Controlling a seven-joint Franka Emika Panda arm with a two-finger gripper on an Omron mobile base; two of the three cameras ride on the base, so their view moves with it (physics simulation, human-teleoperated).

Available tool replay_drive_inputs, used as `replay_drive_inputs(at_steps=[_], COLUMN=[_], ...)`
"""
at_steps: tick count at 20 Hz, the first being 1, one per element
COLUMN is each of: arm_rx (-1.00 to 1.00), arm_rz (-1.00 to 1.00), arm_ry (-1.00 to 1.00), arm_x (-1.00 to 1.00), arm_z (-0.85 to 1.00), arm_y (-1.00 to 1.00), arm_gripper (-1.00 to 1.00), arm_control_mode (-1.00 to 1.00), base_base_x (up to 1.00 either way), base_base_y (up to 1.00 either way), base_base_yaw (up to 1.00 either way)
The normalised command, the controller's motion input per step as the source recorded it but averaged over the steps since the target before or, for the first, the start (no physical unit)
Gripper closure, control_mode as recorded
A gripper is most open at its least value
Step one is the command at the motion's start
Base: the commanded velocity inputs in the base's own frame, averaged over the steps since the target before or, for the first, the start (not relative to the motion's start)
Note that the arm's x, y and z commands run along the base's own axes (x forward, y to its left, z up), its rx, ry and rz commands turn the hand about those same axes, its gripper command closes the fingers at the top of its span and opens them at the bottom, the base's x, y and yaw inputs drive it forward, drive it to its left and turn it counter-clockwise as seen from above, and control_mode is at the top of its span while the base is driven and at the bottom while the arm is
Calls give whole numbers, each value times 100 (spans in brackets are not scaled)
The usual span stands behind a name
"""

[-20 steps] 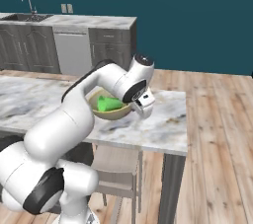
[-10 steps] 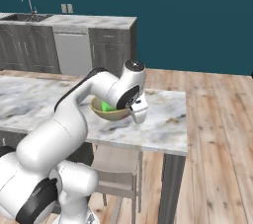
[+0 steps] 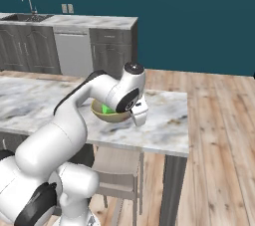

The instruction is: Place the cup inside the bowl on the dining table and move the bowl to any counter.

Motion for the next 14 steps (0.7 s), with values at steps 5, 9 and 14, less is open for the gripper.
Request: replay_drive_inputs(at_steps=[5,9,14], arm_rx=[0,0,0], arm_rz=[0,0,0], arm_ry=[0,0,0], arm_x=[0,0,0], arm_z=[0,0,0], arm_y=[0,0,0], arm_gripper=[100,100,100], arm_control_mode=[-100,-100,100], base_base_x=[0,0,-4], base_base_y=[0,0,0], base_base_yaw=[0,0,0])
